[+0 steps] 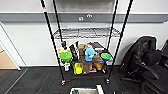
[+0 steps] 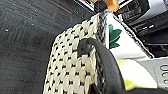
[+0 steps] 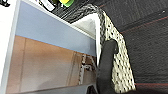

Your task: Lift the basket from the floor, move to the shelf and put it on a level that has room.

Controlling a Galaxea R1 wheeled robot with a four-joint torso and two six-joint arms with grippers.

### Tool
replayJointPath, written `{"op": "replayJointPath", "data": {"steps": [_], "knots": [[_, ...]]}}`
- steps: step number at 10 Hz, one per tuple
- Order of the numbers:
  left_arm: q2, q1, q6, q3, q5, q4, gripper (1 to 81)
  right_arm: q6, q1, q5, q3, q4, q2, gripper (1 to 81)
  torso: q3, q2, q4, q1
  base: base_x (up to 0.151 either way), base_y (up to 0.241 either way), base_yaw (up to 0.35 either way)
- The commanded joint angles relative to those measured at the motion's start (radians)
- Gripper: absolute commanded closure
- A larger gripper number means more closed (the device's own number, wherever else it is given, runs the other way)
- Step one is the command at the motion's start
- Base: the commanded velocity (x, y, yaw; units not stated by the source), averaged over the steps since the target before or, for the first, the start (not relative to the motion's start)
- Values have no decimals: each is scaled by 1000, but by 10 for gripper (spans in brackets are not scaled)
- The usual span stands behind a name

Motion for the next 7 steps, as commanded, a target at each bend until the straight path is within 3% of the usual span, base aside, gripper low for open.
{"op": "replayJointPath", "data": {"steps": [1,7], "knots": [[-73,-173,-12,74,24,-60,811,11,164,-45,33,62,-19,811,47,95,0,-62,0,0,0],[-143,-161,-9,226,22,-49,811,20,155,-30,214,80,-146,811,212,297,0,-191,0,0,0]]}}
